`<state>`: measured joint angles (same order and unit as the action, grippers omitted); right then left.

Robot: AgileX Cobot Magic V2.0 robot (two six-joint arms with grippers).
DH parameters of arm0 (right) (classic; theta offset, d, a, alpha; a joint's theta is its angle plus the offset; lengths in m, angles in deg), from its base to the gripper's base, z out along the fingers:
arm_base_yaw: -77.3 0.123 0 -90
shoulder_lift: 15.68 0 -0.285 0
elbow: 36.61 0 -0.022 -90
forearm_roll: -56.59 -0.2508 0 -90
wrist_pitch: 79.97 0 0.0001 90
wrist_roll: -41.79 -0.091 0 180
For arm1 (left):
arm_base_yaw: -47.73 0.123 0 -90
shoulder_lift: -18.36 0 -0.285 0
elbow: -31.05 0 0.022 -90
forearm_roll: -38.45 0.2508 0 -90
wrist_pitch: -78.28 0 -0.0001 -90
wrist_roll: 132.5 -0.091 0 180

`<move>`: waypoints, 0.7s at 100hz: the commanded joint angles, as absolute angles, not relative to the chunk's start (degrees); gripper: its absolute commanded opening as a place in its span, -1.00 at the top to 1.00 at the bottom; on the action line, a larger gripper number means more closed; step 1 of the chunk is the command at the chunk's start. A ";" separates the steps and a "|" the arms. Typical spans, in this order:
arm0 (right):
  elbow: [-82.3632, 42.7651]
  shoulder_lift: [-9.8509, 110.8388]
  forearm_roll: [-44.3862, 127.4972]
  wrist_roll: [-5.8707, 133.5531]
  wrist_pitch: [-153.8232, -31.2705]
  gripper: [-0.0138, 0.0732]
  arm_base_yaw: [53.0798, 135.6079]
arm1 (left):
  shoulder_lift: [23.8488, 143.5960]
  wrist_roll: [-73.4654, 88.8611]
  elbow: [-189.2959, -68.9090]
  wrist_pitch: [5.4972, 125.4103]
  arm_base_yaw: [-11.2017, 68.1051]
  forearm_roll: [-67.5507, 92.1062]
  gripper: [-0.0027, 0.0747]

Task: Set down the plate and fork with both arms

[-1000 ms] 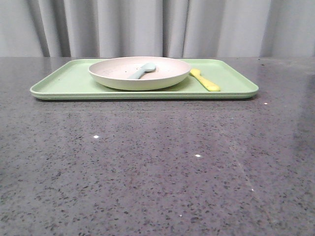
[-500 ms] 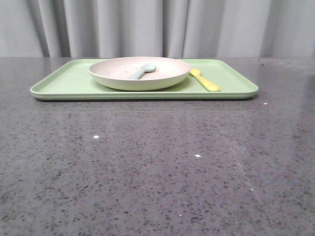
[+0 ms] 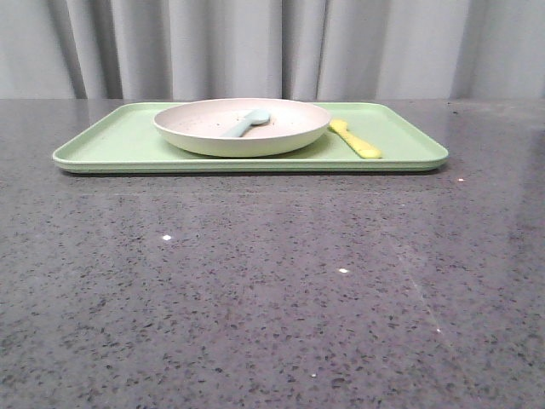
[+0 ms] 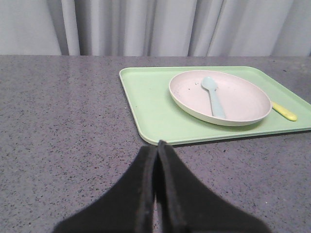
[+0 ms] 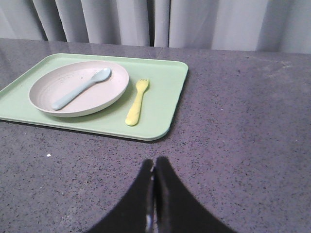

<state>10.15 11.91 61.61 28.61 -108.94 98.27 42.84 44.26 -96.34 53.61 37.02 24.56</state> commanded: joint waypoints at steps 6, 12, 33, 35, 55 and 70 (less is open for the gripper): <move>8.74 12.12 62.65 28.80 -104.38 0.84 98.22 | 43.21 44.80 -97.70 58.39 37.27 24.09 0.98; 8.74 12.12 62.65 28.80 -104.38 0.84 98.22 | 43.21 44.80 -97.70 58.39 37.27 24.09 0.98; 8.74 12.12 62.65 28.80 -104.38 0.84 98.22 | 43.21 44.80 -97.68 58.39 37.27 24.09 0.98; 8.74 12.12 62.65 28.80 -104.38 0.84 98.22 | 43.21 44.80 -97.68 58.39 37.27 24.09 0.98; 8.74 12.12 62.65 28.80 -104.33 0.84 98.22 | 43.03 44.80 -97.18 58.83 37.27 24.09 0.98; 8.74 12.12 62.65 28.80 -104.33 0.84 98.22 | 41.84 44.80 -95.63 60.80 37.93 24.40 0.98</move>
<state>10.23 11.91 61.61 28.61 -108.94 98.27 41.91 44.26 -95.06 54.73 37.14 24.77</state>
